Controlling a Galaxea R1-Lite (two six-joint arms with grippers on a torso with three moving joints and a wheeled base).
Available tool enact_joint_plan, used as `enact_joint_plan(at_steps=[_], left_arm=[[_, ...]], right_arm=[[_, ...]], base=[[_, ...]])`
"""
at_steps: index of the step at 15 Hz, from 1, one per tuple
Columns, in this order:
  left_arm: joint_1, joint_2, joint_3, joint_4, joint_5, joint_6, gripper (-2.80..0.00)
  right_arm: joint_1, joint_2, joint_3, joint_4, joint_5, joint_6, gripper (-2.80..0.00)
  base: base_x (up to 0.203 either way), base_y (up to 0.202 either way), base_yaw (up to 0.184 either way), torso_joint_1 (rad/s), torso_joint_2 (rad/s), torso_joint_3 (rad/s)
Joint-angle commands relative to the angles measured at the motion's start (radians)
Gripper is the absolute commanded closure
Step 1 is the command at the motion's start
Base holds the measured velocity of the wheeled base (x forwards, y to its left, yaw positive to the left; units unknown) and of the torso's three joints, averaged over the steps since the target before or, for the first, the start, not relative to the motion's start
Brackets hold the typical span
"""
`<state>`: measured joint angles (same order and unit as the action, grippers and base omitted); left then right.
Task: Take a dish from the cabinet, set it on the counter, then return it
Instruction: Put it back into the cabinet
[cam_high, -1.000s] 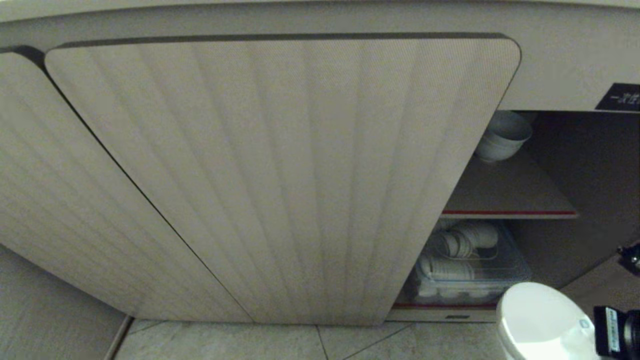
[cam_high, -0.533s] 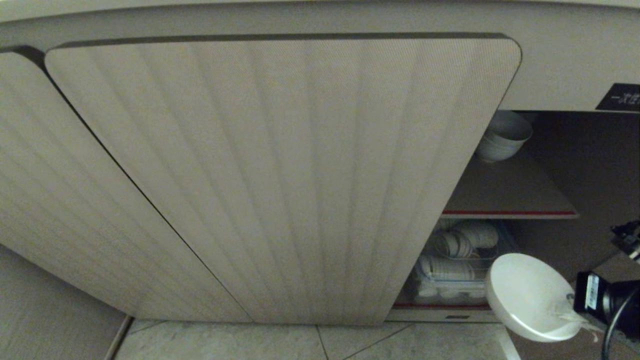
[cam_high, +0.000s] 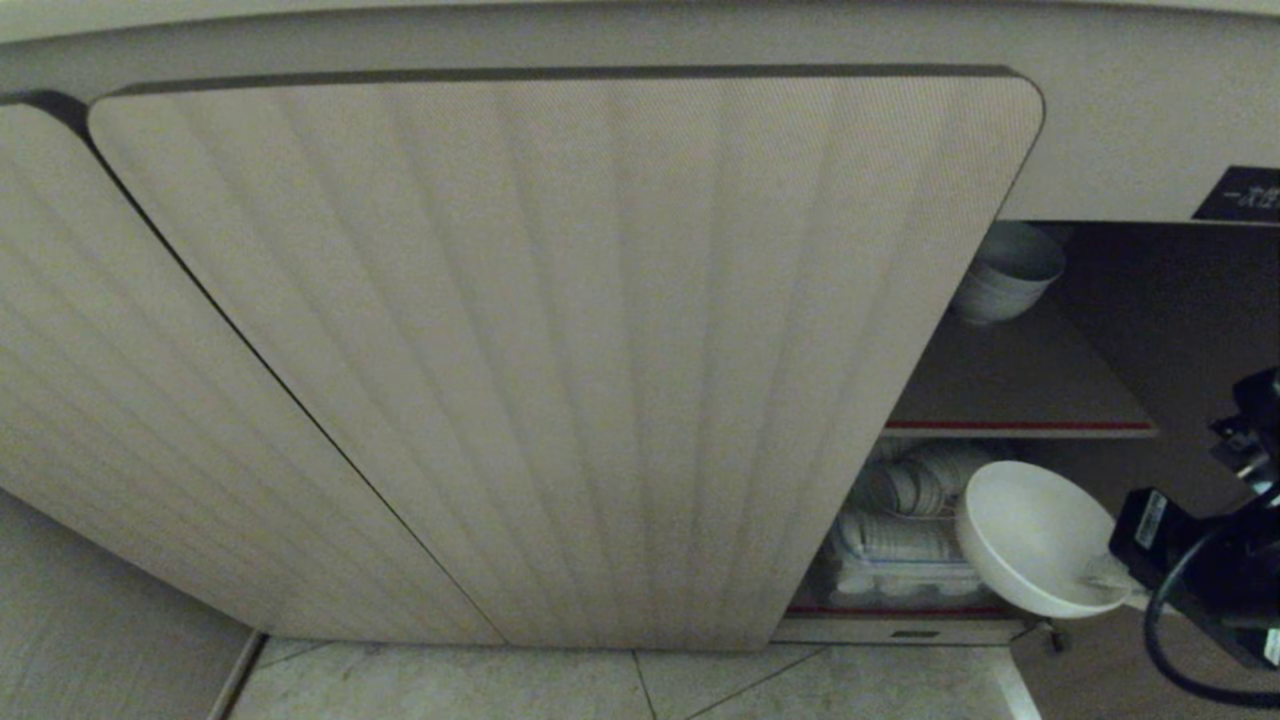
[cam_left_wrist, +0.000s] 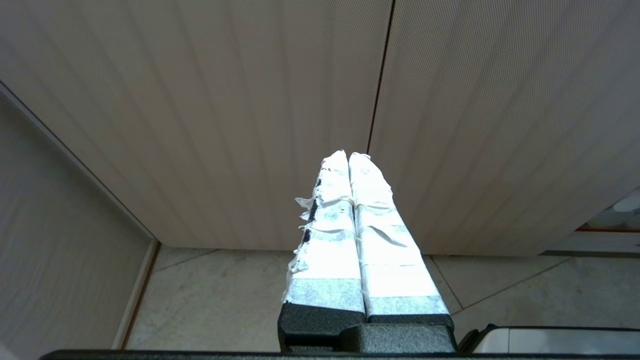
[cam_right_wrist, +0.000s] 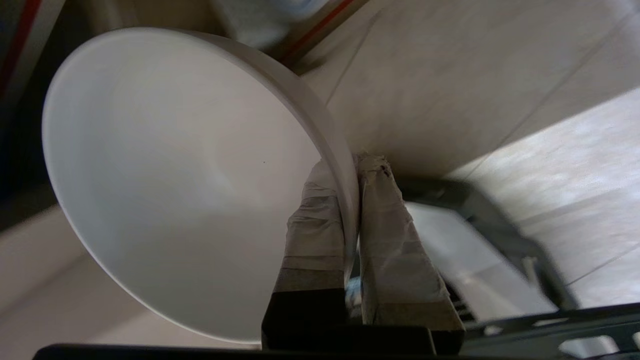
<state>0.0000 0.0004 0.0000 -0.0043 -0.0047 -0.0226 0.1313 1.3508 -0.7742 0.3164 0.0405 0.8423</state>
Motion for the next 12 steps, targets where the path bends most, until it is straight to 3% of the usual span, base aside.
enact_joint_plan(at_steps=[1, 12], left_arm=[[0.000, 0.000, 0.000, 0.000, 0.000, 0.000, 0.00], [0.000, 0.000, 0.000, 0.000, 0.000, 0.000, 0.00]], right_arm=[[-0.001, 0.035, -0.022, 0.000, -0.045, 0.007, 0.00], [-0.034, 0.157, -0.166, -0.048, -0.048, 0.084, 0.00]], base=[[0.000, 0.000, 0.000, 0.000, 0.00, 0.000], [0.000, 0.000, 0.000, 0.000, 0.00, 0.000]])
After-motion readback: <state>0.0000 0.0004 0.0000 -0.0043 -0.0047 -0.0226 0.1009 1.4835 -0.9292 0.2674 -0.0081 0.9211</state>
